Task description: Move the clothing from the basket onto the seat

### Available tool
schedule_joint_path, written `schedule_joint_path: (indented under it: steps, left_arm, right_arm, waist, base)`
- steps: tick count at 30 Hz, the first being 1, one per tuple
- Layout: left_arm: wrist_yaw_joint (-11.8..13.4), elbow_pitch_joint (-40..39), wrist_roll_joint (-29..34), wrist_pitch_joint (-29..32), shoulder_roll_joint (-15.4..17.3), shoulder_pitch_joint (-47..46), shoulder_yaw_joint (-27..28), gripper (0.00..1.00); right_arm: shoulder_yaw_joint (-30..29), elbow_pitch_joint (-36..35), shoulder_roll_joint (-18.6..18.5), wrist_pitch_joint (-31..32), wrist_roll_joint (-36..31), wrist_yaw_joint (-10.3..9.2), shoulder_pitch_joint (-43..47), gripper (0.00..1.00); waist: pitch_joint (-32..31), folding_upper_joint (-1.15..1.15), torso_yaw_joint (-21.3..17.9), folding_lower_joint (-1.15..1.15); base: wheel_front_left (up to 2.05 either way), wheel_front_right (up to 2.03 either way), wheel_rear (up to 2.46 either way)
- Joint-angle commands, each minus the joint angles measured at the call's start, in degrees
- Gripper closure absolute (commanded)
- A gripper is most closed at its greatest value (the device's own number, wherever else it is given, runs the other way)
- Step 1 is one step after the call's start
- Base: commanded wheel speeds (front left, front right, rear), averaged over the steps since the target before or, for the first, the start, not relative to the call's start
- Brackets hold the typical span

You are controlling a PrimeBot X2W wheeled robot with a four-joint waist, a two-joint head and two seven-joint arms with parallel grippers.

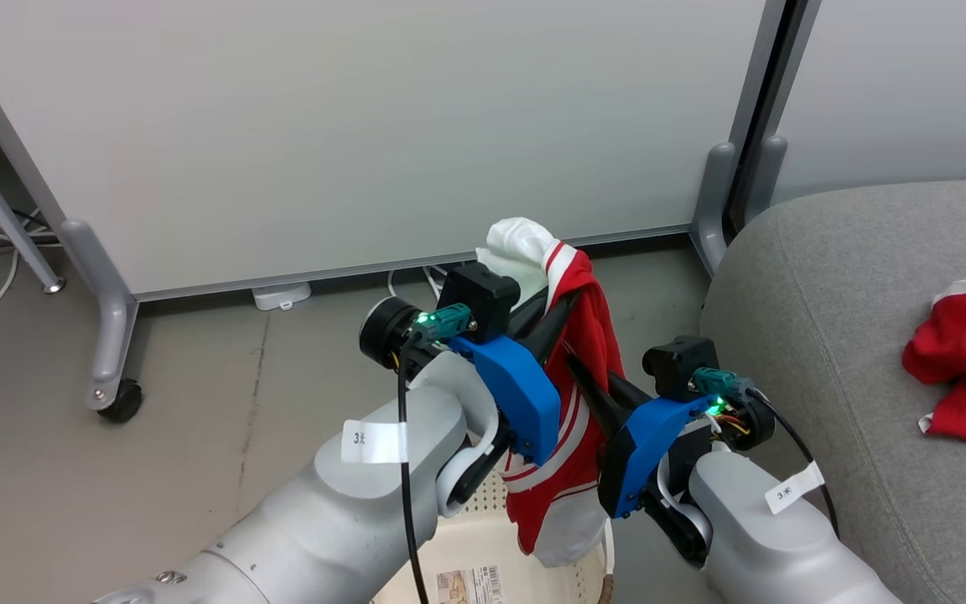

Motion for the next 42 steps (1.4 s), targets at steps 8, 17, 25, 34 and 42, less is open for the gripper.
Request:
schedule_joint_path:
  steps: [8, 17, 25, 34, 42]
  left_arm:
    - [-0.3, 0.2, 0.1, -0.4, 0.0, 0.0, 0.2, 0.00]
    - [-0.4, -5.0, 4.9, -0.4, 2.2, 5.7, 9.7, 0.00]
    - [-2.1, -16.0, 17.1, -0.4, 7.4, 19.9, 23.2, 0.00]
    - [-5.2, -23.5, 28.1, -0.4, 8.9, 34.1, 35.2, 0.00]
    - [-6.0, -24.8, 31.5, -0.4, 8.3, 40.3, 42.1, 0.00]
  right_arm:
    - [0.9, 0.6, 0.0, -0.5, 1.2, 0.01, -1.5, 1.00]
    - [-0.1, -1.1, 0.0, -0.6, 1.0, 0.01, -1.6, 1.00]
    - [-2.4, -2.3, 0.0, -0.6, -0.3, 0.01, -1.0, 1.00]
    - [-4.2, -3.2, 0.0, -0.6, -1.8, 0.01, 0.5, 1.00]
    - [-5.1, -3.3, 0.0, -0.6, -2.5, 0.01, 1.0, 1.00]
  waist:
    - [0.0, 0.00, -0.3, 0.00]
    - [0.3, 0.00, -1.0, 0.00]
    - [0.9, 0.00, -1.2, 0.00]
    - [1.1, 0.00, -1.1, 0.00]
    - [1.1, 0.00, -1.0, 0.00]
  base:
    - [0.00, 0.00, 0.00]
    - [0.00, 0.00, 0.00]
    - [0.00, 0.00, 0.00]
    - [0.00, 0.00, 0.00]
    - [0.00, 0.00, 0.00]
